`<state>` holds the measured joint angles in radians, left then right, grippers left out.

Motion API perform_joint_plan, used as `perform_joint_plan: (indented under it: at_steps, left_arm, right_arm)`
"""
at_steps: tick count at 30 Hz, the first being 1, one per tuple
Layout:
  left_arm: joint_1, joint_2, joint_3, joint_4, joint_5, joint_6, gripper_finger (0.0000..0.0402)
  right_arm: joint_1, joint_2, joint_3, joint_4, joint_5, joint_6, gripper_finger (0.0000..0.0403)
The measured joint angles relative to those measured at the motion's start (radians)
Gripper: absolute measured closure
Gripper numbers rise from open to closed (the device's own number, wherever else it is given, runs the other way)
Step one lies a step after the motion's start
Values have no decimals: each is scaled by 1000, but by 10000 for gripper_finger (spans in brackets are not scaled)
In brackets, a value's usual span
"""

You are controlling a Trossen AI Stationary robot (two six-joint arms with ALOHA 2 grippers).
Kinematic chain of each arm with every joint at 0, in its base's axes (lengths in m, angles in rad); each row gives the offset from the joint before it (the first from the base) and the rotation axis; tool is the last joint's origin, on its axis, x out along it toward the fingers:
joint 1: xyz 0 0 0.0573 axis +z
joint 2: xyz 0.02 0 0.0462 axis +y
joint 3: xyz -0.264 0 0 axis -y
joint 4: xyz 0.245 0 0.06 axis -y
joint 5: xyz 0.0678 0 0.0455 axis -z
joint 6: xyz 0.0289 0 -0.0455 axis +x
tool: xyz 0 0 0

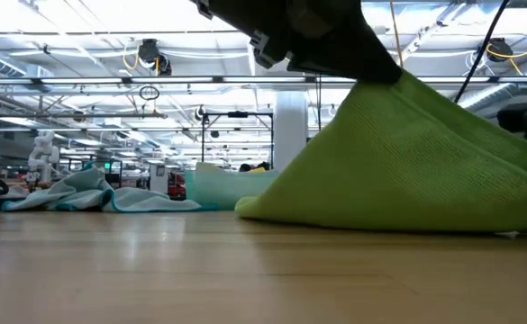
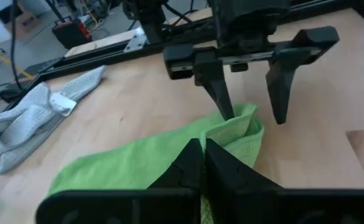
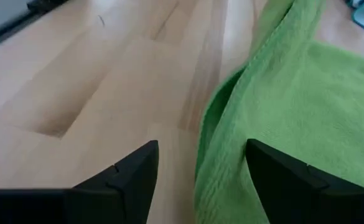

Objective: Fold microfiber towels
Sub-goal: Fold the green microfiber cloth

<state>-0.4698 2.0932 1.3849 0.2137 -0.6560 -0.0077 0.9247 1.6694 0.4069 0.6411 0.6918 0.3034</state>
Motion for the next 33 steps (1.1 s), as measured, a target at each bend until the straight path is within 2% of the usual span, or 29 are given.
perform_joint_plan:
  at_steps: [7,10,14,21,24,33]
  left_arm:
    - [-2,0,0,17,-27,-28,393]
    - [-2,0,0,26,-28,-33,396]
    - [-5,0,0,19,-51,-53,394]
    - [-19,0,0,-29,-73,-110,395]
    - [-39,0,0,-29,-75,-136,396]
    - [-135,0,0,-26,-79,-267,398]
  right_arm:
    - [-1,75,7,-16,101,73,170]
    - [-1,102,8,-18,139,119,189]
    - [4,113,9,-20,148,148,237]
    - [10,108,8,-18,142,198,357]
    - [8,81,5,-18,93,208,395]
    - [-26,-53,56,-3,-178,336,397]
